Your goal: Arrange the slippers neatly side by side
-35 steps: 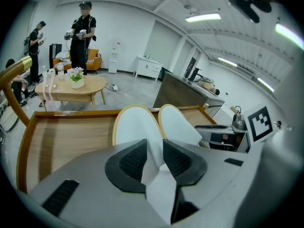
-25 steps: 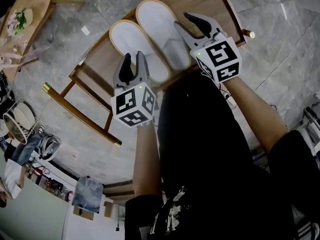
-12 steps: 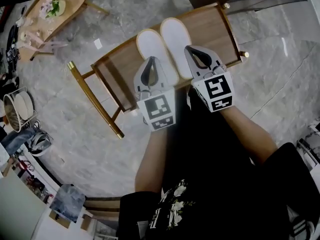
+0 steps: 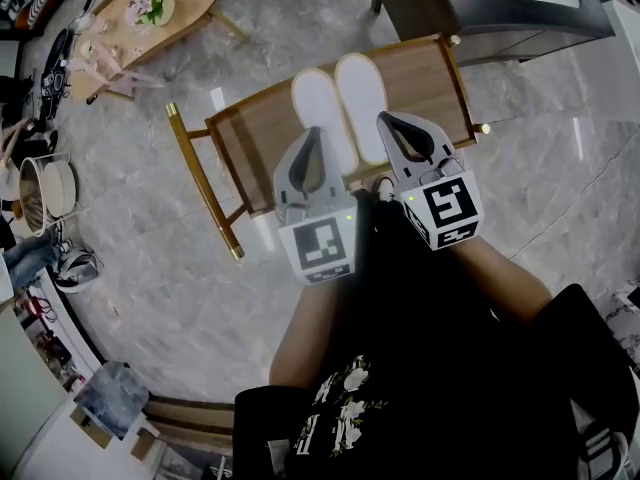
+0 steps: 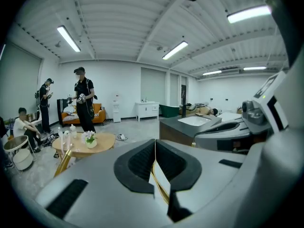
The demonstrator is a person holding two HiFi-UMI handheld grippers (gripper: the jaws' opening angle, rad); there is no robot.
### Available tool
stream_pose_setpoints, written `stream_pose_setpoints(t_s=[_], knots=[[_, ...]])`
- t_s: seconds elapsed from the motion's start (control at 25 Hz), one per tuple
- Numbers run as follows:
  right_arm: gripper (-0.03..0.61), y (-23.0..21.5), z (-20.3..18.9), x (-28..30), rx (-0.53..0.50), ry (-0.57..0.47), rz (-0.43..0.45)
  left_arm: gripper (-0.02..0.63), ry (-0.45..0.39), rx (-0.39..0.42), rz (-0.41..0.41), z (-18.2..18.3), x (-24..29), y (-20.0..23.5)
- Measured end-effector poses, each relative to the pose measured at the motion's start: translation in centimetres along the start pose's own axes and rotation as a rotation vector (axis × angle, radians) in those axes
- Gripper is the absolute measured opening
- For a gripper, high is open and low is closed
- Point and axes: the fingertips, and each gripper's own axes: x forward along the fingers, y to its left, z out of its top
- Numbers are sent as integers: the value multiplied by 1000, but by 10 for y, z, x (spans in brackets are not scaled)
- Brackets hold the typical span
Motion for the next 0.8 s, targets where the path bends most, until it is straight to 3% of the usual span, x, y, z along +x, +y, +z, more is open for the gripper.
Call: stream_pose_setpoints(t_s=[0.2,0.8], knots=[[-2,-1,32,-29,-4,-95,-28,6,-80,20,5,31,-20,-10],[-2,-11,62,-71,-15,-211,-36,6,-147,87,22,60,-34,-47]])
